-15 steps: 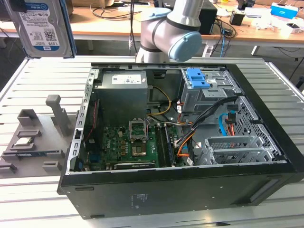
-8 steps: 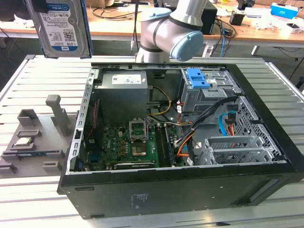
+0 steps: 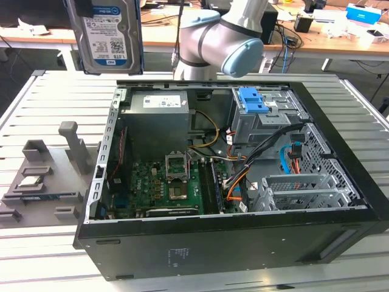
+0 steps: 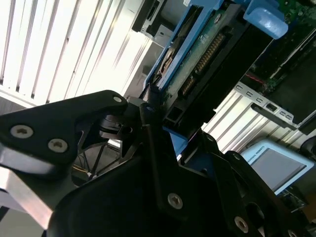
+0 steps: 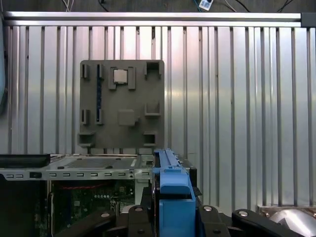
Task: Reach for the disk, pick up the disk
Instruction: 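Pick up the disk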
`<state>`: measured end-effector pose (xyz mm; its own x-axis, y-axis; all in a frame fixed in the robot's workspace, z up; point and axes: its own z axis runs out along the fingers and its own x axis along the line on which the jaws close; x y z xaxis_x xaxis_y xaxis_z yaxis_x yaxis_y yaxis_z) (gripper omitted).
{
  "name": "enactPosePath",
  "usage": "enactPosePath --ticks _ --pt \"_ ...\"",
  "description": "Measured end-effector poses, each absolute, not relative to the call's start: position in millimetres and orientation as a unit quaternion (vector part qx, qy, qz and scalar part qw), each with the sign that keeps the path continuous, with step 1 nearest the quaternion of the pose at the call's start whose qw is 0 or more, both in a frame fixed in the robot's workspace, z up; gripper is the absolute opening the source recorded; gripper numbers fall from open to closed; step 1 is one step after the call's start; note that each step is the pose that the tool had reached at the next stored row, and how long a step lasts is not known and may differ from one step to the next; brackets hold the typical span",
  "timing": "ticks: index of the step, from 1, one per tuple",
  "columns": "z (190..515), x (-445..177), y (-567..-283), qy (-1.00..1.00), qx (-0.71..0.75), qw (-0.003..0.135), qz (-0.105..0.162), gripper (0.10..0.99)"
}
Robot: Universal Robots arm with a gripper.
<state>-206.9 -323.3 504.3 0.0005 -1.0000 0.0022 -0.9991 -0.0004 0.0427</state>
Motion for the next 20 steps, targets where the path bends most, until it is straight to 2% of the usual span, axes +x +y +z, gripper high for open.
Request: enactPosePath --ticks 20 --pt "504 -80 -323 -0.707 0.707 0.018 -0.016 0.365"
